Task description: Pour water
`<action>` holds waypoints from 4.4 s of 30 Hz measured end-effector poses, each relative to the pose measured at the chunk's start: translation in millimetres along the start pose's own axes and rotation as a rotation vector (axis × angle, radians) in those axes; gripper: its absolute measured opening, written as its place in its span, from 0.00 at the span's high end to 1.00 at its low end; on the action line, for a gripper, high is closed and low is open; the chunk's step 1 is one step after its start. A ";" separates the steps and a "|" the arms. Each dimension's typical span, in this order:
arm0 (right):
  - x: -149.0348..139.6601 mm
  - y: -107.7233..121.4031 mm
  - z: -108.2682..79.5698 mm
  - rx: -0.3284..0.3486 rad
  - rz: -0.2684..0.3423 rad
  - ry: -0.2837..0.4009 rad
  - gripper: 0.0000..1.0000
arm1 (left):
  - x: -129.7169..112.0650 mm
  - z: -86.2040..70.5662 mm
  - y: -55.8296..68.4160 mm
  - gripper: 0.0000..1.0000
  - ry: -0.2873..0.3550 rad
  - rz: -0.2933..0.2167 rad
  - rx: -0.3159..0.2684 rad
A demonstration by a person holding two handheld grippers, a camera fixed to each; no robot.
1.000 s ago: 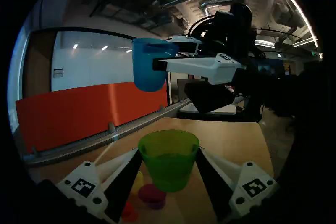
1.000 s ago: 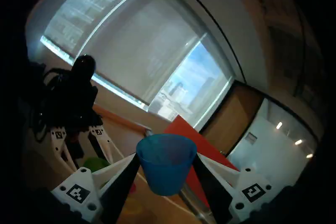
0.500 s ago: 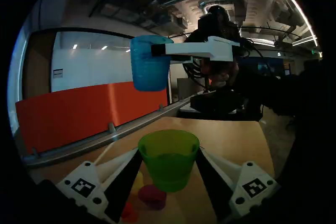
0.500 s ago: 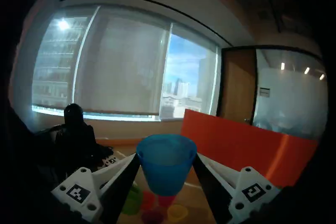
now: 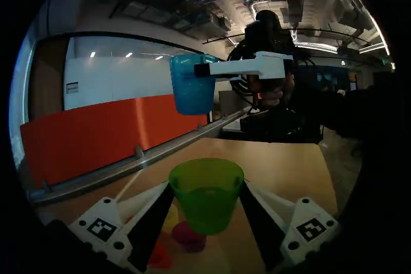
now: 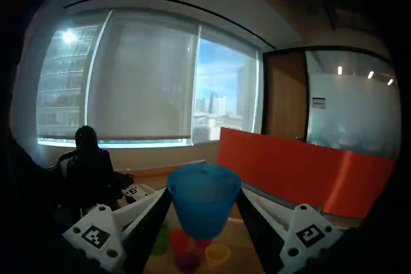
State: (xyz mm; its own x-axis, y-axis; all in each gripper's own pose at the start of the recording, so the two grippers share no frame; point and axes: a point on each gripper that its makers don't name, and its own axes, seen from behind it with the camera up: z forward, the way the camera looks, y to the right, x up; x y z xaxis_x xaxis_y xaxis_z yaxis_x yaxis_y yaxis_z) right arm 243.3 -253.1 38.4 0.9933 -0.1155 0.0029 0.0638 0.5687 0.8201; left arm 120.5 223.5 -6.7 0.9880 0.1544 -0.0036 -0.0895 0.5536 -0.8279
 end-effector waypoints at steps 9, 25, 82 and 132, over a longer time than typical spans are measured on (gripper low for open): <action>-38.5 14.4 -16.0 -0.028 -0.007 -0.067 0.11 | -21.1 -10.5 -7.5 0.15 -0.061 0.010 0.024; -90.4 24.7 -21.6 -0.035 -0.026 -0.148 0.10 | -69.7 -19.3 -15.0 0.15 -0.181 0.020 0.036; -247.9 42.5 -1.5 -0.014 -0.001 -0.432 0.09 | -205.6 -21.8 0.0 0.15 -0.503 -0.033 -0.072; -338.0 35.7 -1.9 -0.045 0.064 -0.559 0.09 | -227.2 -49.9 -7.1 0.04 -0.551 -0.040 -0.041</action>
State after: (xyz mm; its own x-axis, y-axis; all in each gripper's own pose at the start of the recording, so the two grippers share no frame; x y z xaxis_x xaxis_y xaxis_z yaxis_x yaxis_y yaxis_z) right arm -90.0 -192.3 65.6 0.7941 -0.4864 0.3645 0.0213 0.6216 0.7831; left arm -97.0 143.7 -28.0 0.7776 0.5454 0.3129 -0.0374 0.5368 -0.8428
